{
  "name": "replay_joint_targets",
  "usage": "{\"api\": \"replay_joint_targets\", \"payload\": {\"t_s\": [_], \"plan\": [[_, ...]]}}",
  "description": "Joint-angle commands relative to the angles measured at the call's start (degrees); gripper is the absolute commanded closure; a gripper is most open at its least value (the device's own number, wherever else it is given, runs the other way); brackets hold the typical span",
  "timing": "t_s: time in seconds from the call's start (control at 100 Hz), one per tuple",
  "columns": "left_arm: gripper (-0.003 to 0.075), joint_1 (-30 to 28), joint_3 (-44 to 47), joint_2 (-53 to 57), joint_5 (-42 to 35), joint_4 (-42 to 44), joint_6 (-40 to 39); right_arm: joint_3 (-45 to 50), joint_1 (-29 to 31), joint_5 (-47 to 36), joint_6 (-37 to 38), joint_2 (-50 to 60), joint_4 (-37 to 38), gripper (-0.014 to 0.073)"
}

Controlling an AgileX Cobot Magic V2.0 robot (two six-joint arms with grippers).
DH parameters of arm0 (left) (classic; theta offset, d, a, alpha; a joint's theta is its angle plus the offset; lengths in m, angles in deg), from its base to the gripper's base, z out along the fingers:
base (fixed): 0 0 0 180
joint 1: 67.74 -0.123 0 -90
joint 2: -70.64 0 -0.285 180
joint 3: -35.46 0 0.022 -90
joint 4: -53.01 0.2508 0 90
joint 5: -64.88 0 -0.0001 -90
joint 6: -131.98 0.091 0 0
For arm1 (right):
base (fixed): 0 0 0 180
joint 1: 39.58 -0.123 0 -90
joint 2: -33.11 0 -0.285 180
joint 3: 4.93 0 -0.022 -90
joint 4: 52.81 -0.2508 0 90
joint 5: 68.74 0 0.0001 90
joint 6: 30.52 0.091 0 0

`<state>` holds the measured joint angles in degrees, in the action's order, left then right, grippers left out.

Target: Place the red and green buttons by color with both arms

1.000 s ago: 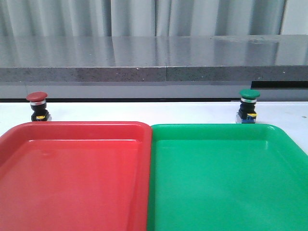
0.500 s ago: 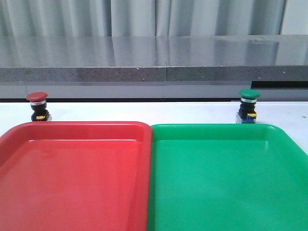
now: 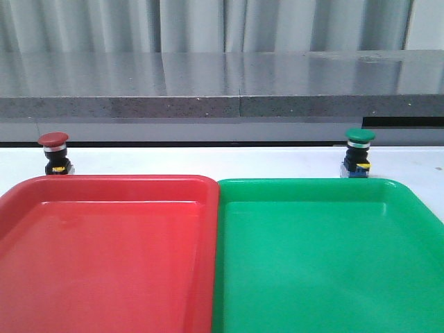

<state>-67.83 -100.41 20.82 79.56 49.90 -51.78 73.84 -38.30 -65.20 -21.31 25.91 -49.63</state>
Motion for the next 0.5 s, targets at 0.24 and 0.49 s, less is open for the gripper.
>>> {"api": "replay_joint_targets", "payload": {"t_s": [0.24,0.49], "plan": [[0.0282,1.78,-11.27,-13.85,-0.09,-0.85,-0.09,-1.04,0.26,-4.29,0.02,1.27,0.63,0.0657],[0.0282,6.7,-24.63,-27.77,9.65,-0.85,-0.09,-1.04,0.26,-4.29,0.02,1.27,0.63,0.0657]]}}
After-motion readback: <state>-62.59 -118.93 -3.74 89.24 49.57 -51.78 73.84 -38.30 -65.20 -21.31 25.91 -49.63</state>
